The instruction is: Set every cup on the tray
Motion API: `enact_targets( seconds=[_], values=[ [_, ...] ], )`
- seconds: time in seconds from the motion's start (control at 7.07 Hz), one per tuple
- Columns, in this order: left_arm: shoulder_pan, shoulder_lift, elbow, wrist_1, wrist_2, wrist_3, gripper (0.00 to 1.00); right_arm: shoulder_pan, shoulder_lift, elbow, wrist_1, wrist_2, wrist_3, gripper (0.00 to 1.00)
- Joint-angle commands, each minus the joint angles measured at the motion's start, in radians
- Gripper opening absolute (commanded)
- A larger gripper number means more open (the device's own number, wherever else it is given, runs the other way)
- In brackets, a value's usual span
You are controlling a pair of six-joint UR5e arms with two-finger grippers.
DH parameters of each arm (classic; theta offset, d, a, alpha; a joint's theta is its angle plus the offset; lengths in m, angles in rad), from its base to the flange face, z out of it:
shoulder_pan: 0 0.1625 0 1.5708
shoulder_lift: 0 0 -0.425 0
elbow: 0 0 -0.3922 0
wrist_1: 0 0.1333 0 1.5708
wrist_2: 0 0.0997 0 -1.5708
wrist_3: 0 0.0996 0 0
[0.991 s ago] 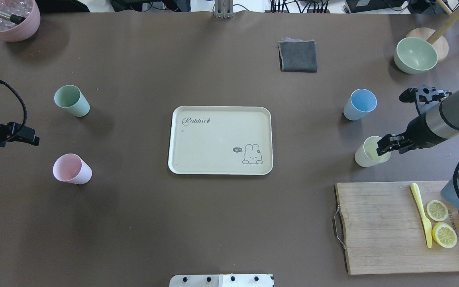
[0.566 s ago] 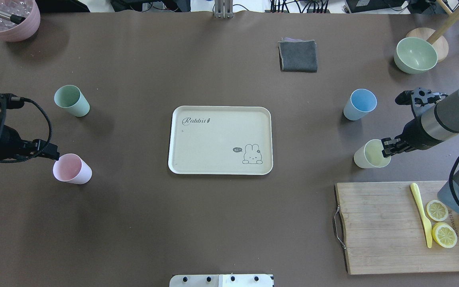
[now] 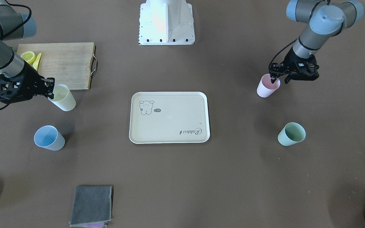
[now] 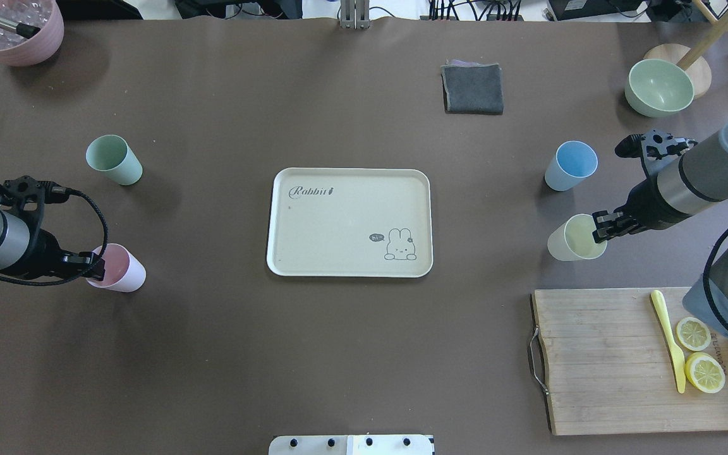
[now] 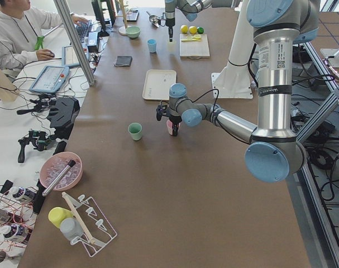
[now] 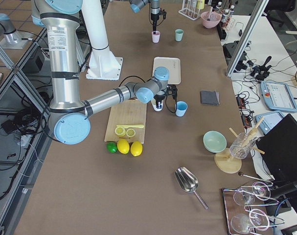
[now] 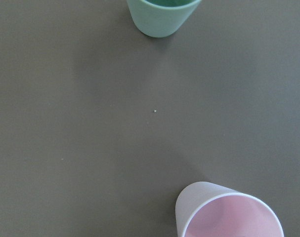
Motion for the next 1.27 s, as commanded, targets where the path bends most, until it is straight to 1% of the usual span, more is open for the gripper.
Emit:
enact_targets(
  seconds=[0.0,0.14,0.28,0.42,0.57,0.71,0.85,0.99,1.13],
  values=[
    [0.006,-0.049,0.002,0.004,-0.011,-0.004,0.00,-0.046,0.141,0.004,-0.066,0.000,0.129,0.00],
    [0.003,-0.075,-0.004,0.004,-0.076,-0.010,0.00,-0.065,0.181,0.004,-0.066,0.000,0.172,0.00],
    [-0.014,-0.136,0.002,0.008,-0.118,-0.053,0.00,-0.101,0.234,-0.002,-0.067,-0.012,0.224,0.00],
    [-0.014,-0.226,0.007,0.045,-0.118,-0.123,0.00,-0.161,0.283,-0.012,-0.069,-0.052,0.293,0.00],
    [-0.008,-0.333,0.023,0.136,-0.112,-0.157,0.00,-0.196,0.327,-0.015,-0.105,-0.095,0.313,0.00],
    [-0.003,-0.453,0.090,0.174,-0.108,-0.227,0.00,-0.236,0.379,-0.028,-0.142,-0.139,0.353,0.00],
    [0.007,-0.509,0.141,0.173,-0.086,-0.254,0.00,-0.279,0.407,-0.054,-0.143,-0.191,0.381,0.00],
    [0.036,-0.532,0.167,0.173,-0.045,-0.256,0.00,-0.289,0.410,-0.059,-0.144,-0.209,0.384,0.00],
    [0.040,-0.576,0.206,0.173,-0.043,-0.283,0.00,-0.292,0.412,-0.070,-0.143,-0.215,0.383,0.00]
  ],
)
